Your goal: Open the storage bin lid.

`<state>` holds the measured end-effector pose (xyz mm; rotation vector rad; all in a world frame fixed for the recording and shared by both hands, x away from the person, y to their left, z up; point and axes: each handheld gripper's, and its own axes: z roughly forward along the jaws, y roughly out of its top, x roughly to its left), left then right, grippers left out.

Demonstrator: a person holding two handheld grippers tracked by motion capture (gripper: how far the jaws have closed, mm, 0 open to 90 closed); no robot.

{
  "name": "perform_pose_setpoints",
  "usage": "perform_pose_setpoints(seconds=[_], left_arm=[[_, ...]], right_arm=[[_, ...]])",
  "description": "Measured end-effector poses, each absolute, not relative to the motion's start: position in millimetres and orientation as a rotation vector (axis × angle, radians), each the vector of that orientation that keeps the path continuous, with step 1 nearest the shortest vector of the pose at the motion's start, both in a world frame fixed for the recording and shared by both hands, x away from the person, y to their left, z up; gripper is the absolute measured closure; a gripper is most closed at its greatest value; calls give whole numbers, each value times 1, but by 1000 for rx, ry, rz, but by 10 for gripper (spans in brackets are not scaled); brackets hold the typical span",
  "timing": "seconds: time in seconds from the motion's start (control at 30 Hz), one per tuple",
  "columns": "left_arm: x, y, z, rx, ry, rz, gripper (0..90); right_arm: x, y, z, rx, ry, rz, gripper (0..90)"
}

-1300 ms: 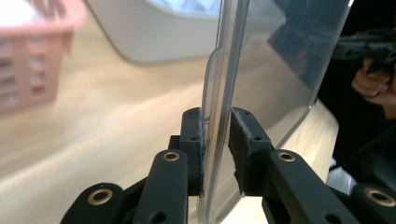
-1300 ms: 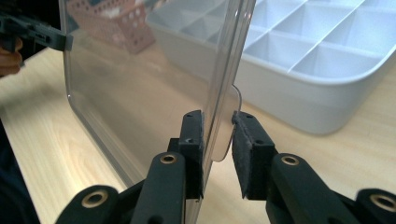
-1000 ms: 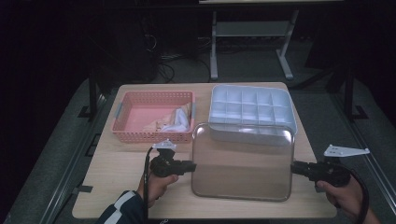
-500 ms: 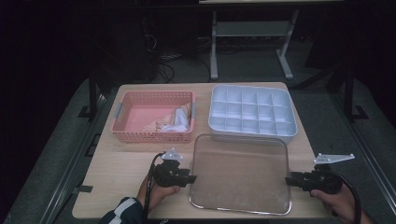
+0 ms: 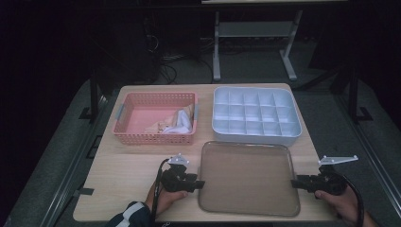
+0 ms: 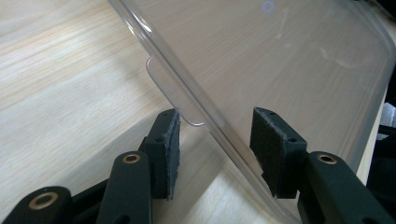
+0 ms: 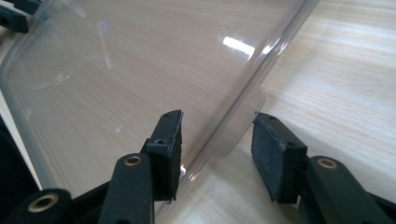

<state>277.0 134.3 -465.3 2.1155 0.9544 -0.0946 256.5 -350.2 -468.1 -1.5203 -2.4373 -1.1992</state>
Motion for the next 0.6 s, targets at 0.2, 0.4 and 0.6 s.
perform_pose_setpoints(seconds=[0.2,0.4,0.6], left_arm=[[275,122,-467,2116,910,-104,489],[276,111,-468,2108,888,-109,470],[273,103,-470,2106,857,-92,445]], right_arm=[[260,-356,-465,-1599,-2521,-1153,570],[260,-356,-464,-1624,-2591,-1119,562],[261,-360,-463,-1676,-2595,-1105,529]])
